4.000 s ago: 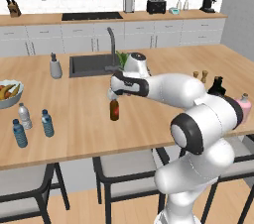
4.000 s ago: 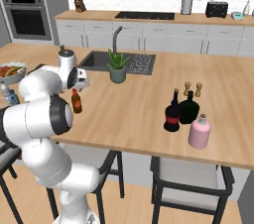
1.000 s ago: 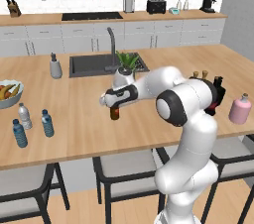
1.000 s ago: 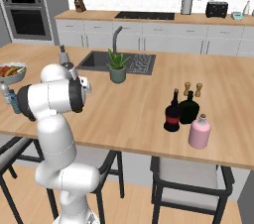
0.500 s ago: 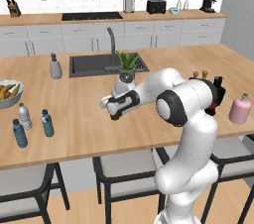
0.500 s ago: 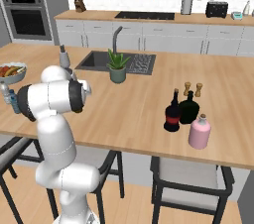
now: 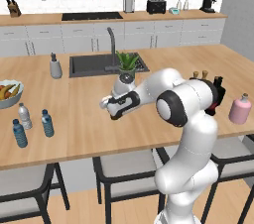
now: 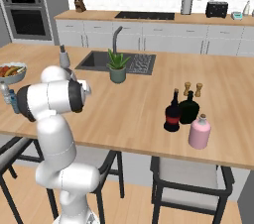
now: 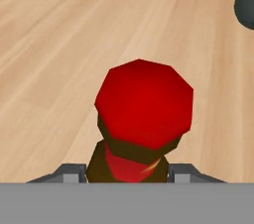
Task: Move the plastic bottles in the middle to the plastics group, and the glass bottles in the middle to the glass group.
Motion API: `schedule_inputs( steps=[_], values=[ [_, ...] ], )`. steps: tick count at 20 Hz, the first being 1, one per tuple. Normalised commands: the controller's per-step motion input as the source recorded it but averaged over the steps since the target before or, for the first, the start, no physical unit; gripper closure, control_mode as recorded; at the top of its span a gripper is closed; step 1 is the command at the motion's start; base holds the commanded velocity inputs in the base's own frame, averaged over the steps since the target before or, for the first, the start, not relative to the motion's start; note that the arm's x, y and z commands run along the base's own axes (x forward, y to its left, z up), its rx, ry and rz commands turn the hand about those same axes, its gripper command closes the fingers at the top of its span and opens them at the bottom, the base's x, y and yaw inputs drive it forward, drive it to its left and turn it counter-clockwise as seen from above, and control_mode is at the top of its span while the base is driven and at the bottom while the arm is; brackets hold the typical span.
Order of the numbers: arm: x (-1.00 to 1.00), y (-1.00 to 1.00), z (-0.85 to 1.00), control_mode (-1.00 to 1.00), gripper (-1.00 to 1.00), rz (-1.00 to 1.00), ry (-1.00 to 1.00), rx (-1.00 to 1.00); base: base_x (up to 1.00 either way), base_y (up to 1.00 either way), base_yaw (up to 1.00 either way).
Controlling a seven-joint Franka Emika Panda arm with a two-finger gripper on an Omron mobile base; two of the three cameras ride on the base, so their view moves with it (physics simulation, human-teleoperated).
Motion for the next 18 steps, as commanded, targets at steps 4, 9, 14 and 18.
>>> schedule_inputs(
  steps=[4,9,14,18],
  values=[
    [-0.10,-0.06,0.28,-1.00,1.00,0.00,0.00,0.00,0.00,0.00,0.00],
    [-0.27,-0.53,0.48,-1.00,1.00,-0.13,0.00,0.00,0.00,0.00,0.00],
    [-0.07,-0.99,0.30,-1.00,1.00,-0.34,0.00,0.01,0.00,0.00,0.00],
    [0.00,-1.00,0.08,-1.00,1.00,-0.46,0.06,0.00,0.00,0.00,0.00]
  ],
)
